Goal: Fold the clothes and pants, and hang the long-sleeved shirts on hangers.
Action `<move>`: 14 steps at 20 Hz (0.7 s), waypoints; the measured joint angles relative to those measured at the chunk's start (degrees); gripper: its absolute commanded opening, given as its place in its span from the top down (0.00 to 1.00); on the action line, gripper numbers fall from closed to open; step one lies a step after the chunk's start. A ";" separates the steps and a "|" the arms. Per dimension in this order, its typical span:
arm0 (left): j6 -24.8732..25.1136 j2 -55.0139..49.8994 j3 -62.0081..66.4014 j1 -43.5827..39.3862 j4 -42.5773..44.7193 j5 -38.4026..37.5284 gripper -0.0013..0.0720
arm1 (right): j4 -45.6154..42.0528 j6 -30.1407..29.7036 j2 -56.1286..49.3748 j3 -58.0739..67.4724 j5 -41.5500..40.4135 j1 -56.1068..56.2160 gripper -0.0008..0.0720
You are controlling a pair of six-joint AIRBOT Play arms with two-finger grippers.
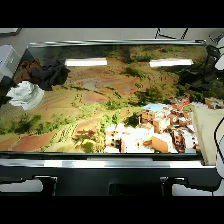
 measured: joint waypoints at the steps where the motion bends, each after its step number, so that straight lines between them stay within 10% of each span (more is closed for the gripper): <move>1: -0.04 -1.29 0.00 2.36 -1.38 -0.37 0.00 | 0.24 -0.02 -0.37 0.00 0.81 0.00 0.20; 12: 15.19 -16.09 -0.90 8.17 -25.31 16.57 0.01 | 6.97 -0.59 -2.10 -0.02 7.82 0.00 0.05; 13: 15.91 -17.20 -0.90 8.00 -26.34 17.51 0.12 | 7.23 -0.39 -2.12 -0.02 9.05 0.00 0.05; 14: 16.41 -18.10 -0.90 7.82 -27.12 18.27 0.43 | 7.50 -0.35 -2.12 -0.02 10.32 0.00 0.05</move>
